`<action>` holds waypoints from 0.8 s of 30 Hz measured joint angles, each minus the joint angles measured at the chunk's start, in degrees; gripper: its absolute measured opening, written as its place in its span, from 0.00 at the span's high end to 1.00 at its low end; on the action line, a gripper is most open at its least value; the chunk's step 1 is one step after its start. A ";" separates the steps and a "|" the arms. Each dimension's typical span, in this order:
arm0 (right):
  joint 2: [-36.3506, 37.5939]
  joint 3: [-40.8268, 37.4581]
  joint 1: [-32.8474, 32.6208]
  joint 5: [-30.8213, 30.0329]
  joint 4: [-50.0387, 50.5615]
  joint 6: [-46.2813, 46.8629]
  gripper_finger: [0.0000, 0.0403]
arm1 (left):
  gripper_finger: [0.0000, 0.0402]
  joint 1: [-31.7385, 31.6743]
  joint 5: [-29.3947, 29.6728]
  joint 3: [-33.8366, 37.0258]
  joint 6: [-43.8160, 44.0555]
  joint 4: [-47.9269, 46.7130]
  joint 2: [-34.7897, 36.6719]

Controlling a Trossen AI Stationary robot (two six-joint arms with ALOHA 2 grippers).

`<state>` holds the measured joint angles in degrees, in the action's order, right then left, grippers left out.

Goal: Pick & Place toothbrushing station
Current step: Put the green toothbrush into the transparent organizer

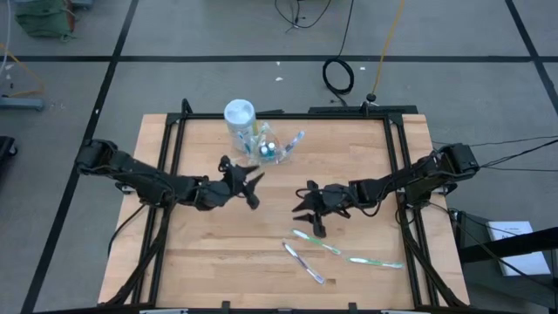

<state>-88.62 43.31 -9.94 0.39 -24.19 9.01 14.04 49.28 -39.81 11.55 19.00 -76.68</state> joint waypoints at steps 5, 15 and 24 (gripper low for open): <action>0.00 -0.02 -2.58 1.35 6.18 0.81 0.73 | 0.67 1.15 -8.40 0.00 0.81 -0.03 0.00; 0.00 -0.02 -10.35 1.24 17.41 6.62 0.74 | 0.67 1.49 -11.87 0.00 0.94 -0.22 0.00; 0.00 -0.02 -20.10 -10.14 21.07 15.72 0.74 | 0.67 1.49 -11.94 0.00 2.71 -0.87 0.00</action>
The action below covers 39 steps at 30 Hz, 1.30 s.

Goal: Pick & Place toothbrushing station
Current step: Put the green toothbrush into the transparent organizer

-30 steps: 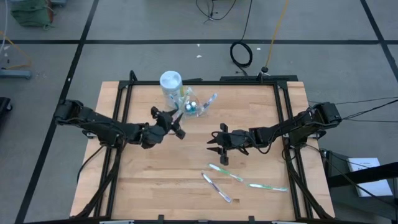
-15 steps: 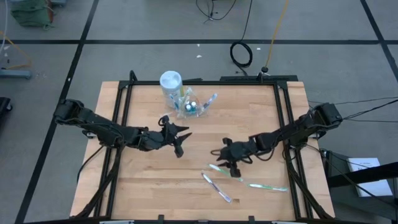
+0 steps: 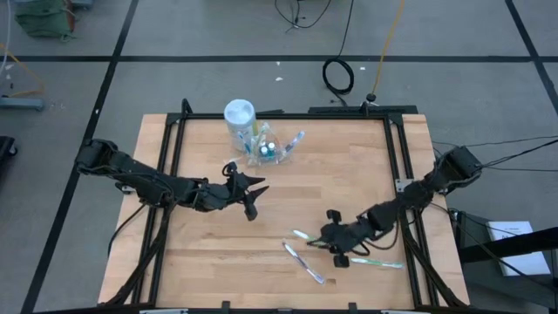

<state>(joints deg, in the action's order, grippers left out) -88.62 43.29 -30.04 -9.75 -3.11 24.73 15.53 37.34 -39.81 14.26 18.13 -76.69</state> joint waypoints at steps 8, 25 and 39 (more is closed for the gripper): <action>0.00 0.00 -7.94 -8.10 9.79 10.74 0.74 | 0.67 0.00 0.00 0.00 0.02 -0.11 0.00; -0.35 -4.94 -11.36 -11.19 7.15 21.01 0.74 | 0.67 0.00 0.02 0.00 0.21 -0.47 0.00; -0.11 -8.82 -10.56 -13.09 5.40 13.75 0.83 | 0.67 -0.07 0.04 0.00 0.15 -0.87 0.00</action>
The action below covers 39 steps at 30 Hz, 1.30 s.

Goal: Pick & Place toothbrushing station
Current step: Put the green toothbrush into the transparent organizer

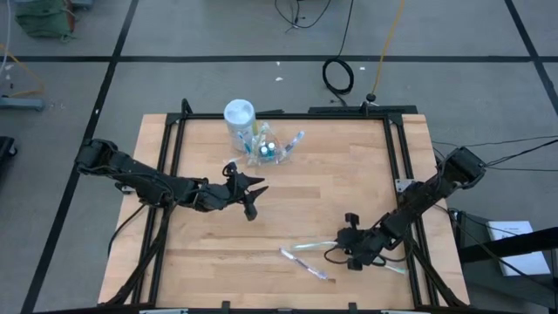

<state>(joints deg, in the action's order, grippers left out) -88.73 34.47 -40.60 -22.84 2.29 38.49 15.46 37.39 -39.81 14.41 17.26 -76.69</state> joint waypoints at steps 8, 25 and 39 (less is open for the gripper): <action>0.28 0.06 3.97 -2.88 -4.44 -8.87 0.96 | 0.67 -0.07 0.02 0.00 -0.14 0.36 0.00; 0.52 5.49 20.35 -10.26 -15.76 -72.48 0.94 | 0.67 -2.27 -7.91 -0.04 3.62 6.84 -2.53; 0.52 5.51 22.26 -14.61 -21.10 -94.68 0.94 | 0.67 -6.10 -23.89 -8.88 3.87 10.77 -20.38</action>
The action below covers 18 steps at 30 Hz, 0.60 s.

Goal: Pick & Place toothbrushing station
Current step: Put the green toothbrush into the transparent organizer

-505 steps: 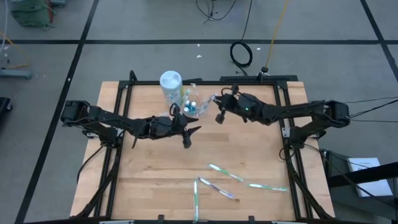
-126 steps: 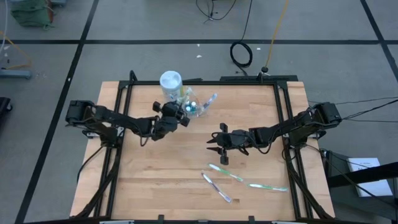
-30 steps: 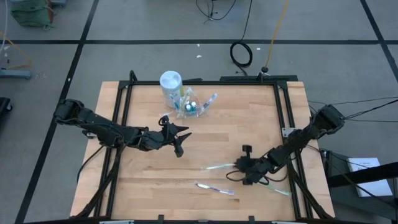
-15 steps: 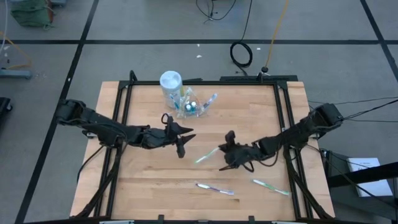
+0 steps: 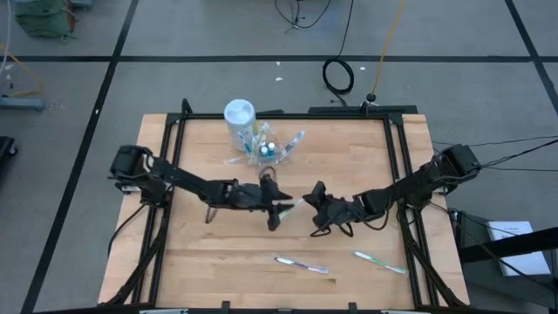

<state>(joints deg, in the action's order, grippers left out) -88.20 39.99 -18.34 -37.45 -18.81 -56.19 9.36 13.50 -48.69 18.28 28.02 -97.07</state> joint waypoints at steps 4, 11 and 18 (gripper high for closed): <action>0.00 0.00 -1.11 -0.25 -0.22 -0.45 0.93 | 0.67 -0.07 -0.77 -6.89 -0.38 -10.07 -4.46; 0.05 0.00 -2.04 -1.77 -0.74 -0.49 0.94 | 0.67 -0.17 0.24 -13.67 0.24 -18.64 -7.64; 0.07 0.00 -2.52 -1.69 -1.37 -0.22 0.92 | 0.67 -1.08 0.17 -14.40 3.70 -19.62 -7.73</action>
<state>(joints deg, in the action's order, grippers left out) -88.14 39.99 -20.86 -39.14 -20.18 -56.41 8.29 13.66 -63.09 21.99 8.40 -104.79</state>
